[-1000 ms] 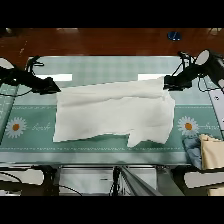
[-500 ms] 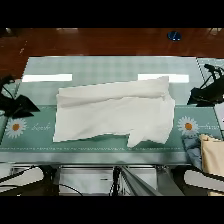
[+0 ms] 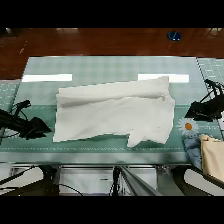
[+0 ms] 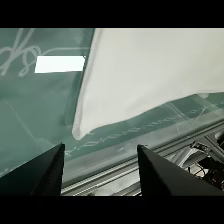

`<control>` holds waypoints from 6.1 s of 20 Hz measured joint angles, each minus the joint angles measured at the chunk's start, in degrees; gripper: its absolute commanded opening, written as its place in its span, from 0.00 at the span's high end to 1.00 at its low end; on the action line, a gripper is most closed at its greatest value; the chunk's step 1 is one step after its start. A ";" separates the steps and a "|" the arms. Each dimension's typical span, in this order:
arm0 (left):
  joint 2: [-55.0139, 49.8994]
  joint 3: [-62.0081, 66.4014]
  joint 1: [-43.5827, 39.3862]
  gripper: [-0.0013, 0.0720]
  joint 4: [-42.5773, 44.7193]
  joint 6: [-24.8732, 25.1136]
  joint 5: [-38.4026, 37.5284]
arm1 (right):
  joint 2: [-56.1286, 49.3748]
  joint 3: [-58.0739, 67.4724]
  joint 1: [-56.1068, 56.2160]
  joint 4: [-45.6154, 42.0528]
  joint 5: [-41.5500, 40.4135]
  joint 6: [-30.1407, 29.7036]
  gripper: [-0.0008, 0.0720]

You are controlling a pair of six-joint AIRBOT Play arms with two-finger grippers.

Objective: Fold the shirts.

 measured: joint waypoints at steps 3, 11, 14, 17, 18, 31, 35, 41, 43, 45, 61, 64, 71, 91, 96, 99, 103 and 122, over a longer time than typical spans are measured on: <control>-1.99 -0.63 -1.77 0.24 0.11 0.37 1.22 | 0.76 -1.36 -0.11 0.15 -0.22 -0.20 0.32; -10.01 -0.98 -10.82 0.63 -0.76 -0.44 1.95 | 1.22 -2.16 -0.15 0.26 0.74 -0.37 0.32; -12.55 -1.01 -12.46 0.95 -0.98 -1.42 4.02 | 1.27 -2.21 -0.15 0.31 1.20 -0.35 0.32; -13.49 -0.98 -13.03 0.95 -1.86 -1.86 3.87 | 1.27 -2.21 -0.15 0.13 1.97 -0.37 0.25; -13.62 -0.98 -13.14 0.95 -1.90 -1.81 3.89 | 1.27 -2.27 -0.15 -0.22 1.84 -0.37 0.24; -13.88 -0.98 -13.38 0.95 -2.14 0.59 3.76 | 1.29 -21.84 -0.09 14.34 -5.31 -3.61 0.31; -13.88 -0.98 -13.38 0.95 -2.14 0.98 3.74 | 1.29 -24.02 2.56 14.82 -11.43 -2.01 0.57; -13.88 -0.96 -13.38 0.95 -3.28 2.93 3.96 | 1.75 -25.22 7.76 15.98 -19.12 1.86 0.95; -13.57 -0.76 -13.38 0.95 -3.54 3.37 4.17 | 4.13 -24.92 8.26 14.43 -21.53 1.95 0.96; -12.33 0.13 -13.42 0.95 -4.04 3.61 4.70 | 8.61 -23.50 8.50 14.73 -21.29 1.11 0.96; -0.94 13.81 -13.42 0.95 -23.28 3.26 16.98 | 2.89 -1.73 8.79 29.49 -43.19 -4.11 0.96; -3.13 14.27 -13.42 0.95 -27.12 3.98 20.98 | -2.54 3.58 8.79 31.06 -44.70 -4.72 0.96; -11.98 18.69 -14.47 0.95 -34.88 4.87 25.09 | -10.71 7.15 10.51 32.09 -47.10 -5.20 0.96; -18.51 25.16 -13.81 0.26 -25.66 1.66 23.63 | -16.83 10.03 13.97 20.74 -51.89 -2.34 0.39; -17.16 33.68 -9.92 0.37 -23.15 2.16 15.82 | -13.77 18.27 6.95 13.97 -44.13 -1.22 0.19; -15.76 35.82 -9.75 0.37 -21.70 2.19 13.09 | -16.31 21.00 0.79 12.94 -33.24 -0.42 0.18; -15.04 36.74 -11.93 0.38 -20.92 1.77 10.54 | -22.82 22.18 -4.11 18.49 -22.01 -2.89 0.18; -15.41 37.07 -24.35 0.64 -20.48 1.44 12.07 | -36.87 22.69 6.12 42.27 -23.37 -11.82 0.96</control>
